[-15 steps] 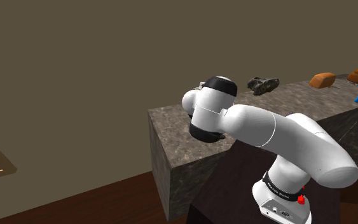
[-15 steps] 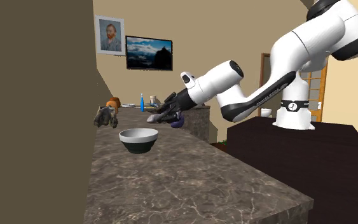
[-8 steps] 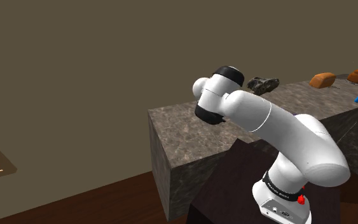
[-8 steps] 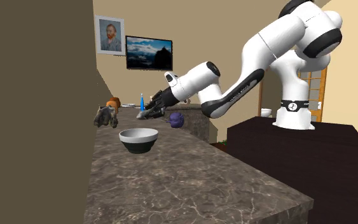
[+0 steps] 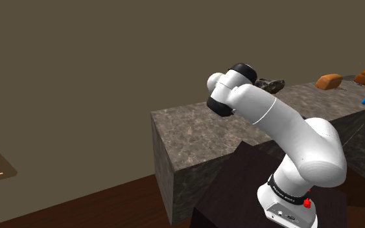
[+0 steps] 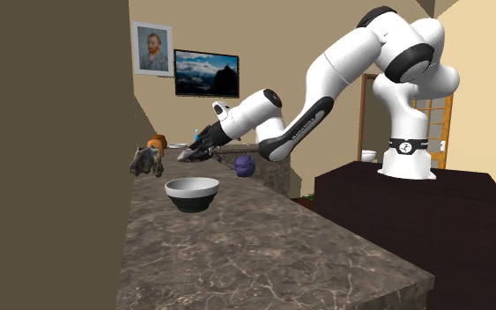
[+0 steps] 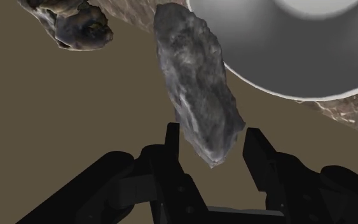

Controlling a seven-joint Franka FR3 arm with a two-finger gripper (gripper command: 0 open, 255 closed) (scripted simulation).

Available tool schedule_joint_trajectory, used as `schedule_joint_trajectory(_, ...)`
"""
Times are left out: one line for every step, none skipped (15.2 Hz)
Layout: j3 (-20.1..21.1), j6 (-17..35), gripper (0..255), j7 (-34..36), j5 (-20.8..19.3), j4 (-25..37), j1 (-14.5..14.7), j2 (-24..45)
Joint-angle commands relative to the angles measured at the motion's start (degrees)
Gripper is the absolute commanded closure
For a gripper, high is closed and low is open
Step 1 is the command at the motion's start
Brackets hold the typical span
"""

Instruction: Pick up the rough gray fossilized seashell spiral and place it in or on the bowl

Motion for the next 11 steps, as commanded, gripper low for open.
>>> schedule_joint_trajectory(0.42,0.25,255,0.5,0.35,1.06,-0.65,1.39)
schedule_joint_trajectory(0.58,0.39,255,0.8,0.6,1.41,-0.78,2.11)
schedule_joint_trajectory(0.74,0.52,255,1.11,0.85,1.78,-0.91,2.85)
schedule_joint_trajectory(0.88,0.64,255,1.42,1.11,2.15,-1.04,3.58)
schedule_joint_trajectory(1.02,0.76,255,1.72,1.37,2.54,-1.16,4.33)
schedule_joint_trajectory(1.15,0.86,255,2.03,1.64,2.94,-1.28,5.07)
schedule_joint_trajectory(1.28,0.95,255,2.34,1.9,3.35,-1.4,5.83)
schedule_joint_trajectory(1.39,1.03,255,2.65,2.17,3.78,-1.51,6.59)
schedule_joint_trajectory(1.5,1.1,255,2.95,2.45,4.21,-1.62,7.35)
schedule_joint_trajectory(1.6,1.16,255,3.27,2.72,4.66,-1.73,8.13)
schedule_joint_trajectory(1.68,1.21,255,3.58,3.0,5.12,-1.84,8.9)
